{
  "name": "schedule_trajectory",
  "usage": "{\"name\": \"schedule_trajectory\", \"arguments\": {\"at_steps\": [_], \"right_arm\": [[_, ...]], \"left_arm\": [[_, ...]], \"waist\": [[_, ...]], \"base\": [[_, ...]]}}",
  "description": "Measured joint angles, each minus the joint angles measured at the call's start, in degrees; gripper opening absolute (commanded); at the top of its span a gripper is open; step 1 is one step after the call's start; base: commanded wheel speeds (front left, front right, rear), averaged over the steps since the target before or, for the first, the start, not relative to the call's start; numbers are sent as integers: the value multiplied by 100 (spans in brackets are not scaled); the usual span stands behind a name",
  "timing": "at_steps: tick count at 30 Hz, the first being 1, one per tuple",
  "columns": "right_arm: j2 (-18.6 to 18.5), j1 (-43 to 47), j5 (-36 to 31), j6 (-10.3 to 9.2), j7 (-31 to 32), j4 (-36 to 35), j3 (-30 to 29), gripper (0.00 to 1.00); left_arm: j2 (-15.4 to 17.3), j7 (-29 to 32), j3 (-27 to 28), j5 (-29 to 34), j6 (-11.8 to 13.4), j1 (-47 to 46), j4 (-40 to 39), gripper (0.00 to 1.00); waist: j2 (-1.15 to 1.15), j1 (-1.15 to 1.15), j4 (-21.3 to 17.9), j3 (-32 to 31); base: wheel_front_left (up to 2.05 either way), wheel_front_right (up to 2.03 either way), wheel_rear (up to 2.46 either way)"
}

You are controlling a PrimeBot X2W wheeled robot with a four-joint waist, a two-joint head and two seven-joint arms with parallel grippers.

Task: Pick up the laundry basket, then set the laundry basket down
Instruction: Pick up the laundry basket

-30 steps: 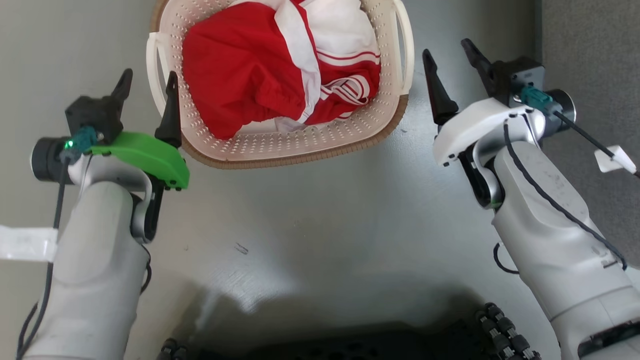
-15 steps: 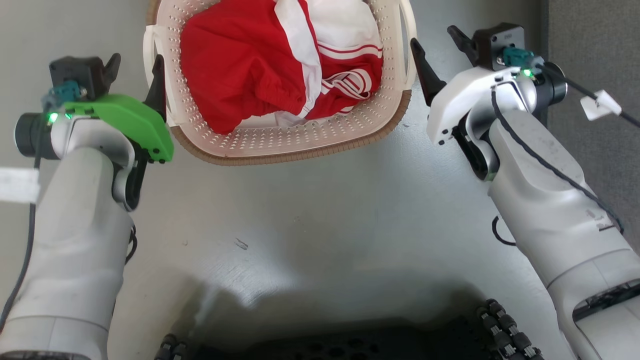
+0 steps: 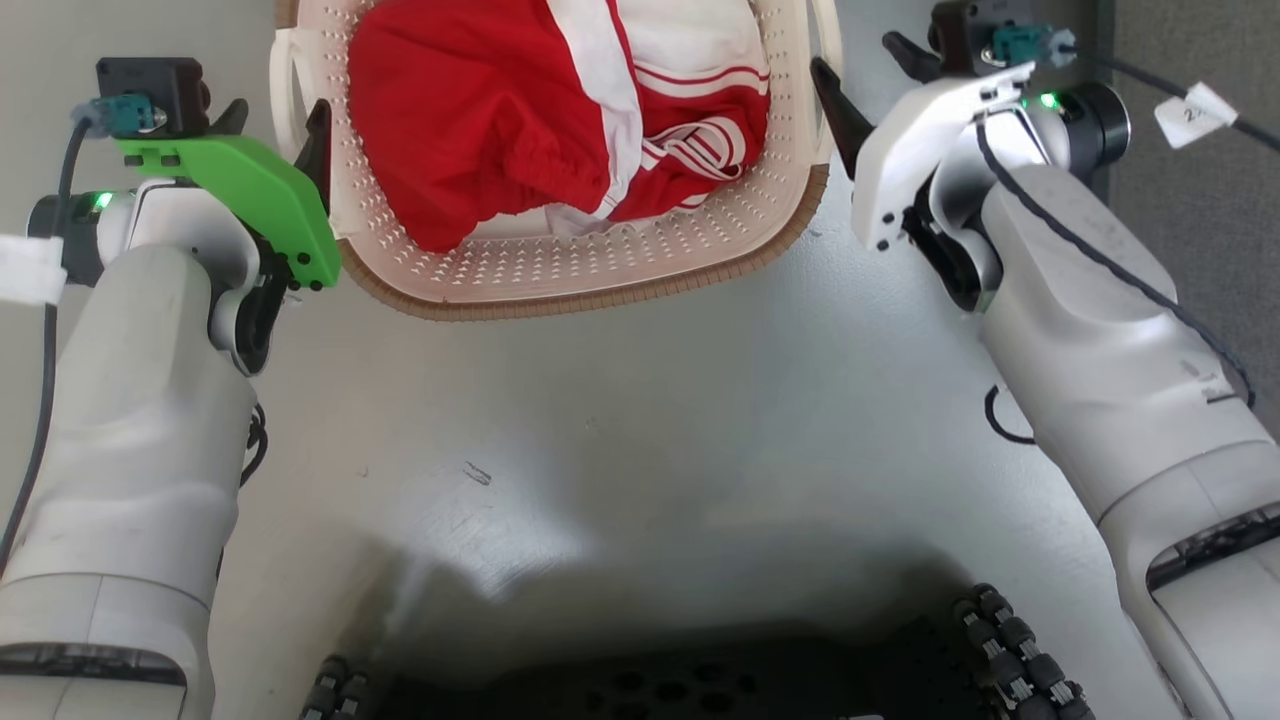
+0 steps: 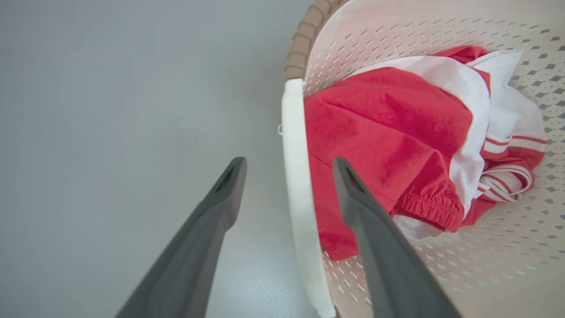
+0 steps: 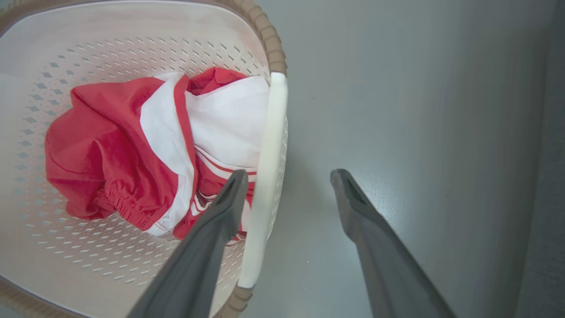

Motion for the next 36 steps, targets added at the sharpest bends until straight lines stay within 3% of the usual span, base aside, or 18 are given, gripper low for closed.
{"name": "schedule_trajectory", "arguments": {"at_steps": [14, 15, 16, 17, 36], "right_arm": [[-2, -385, 633, 89, 234, 58, 341, 100], [-2, -425, 654, 75, 255, 87, 355, 100], [-2, -463, 654, 36, 254, 107, 370, 49], [-3, -503, 654, 32, 254, 126, 401, 0], [75, -674, 896, -64, 167, 582, 713, 0]], "left_arm": [[-125, 310, -58, -140, -43, -497, 512, 100], [-132, 309, -58, -141, -44, -528, 546, 92], [-133, 309, -59, -141, -45, -563, 576, 55], [-135, 288, -48, -151, -45, -594, 581, 0], [-344, 135, -44, -361, -91, -827, 1221, 0]], "waist": [[0, 0, 47, 340], [0, 0, 53, 364], [0, 0, 61, 385], [0, 0, 70, 405], [0, 0, 100, 329]], "base": [[0, 0, 0], [0, 0, 0], [0, 0, 0], [0, 0, 0], [0, 0, 0]]}}
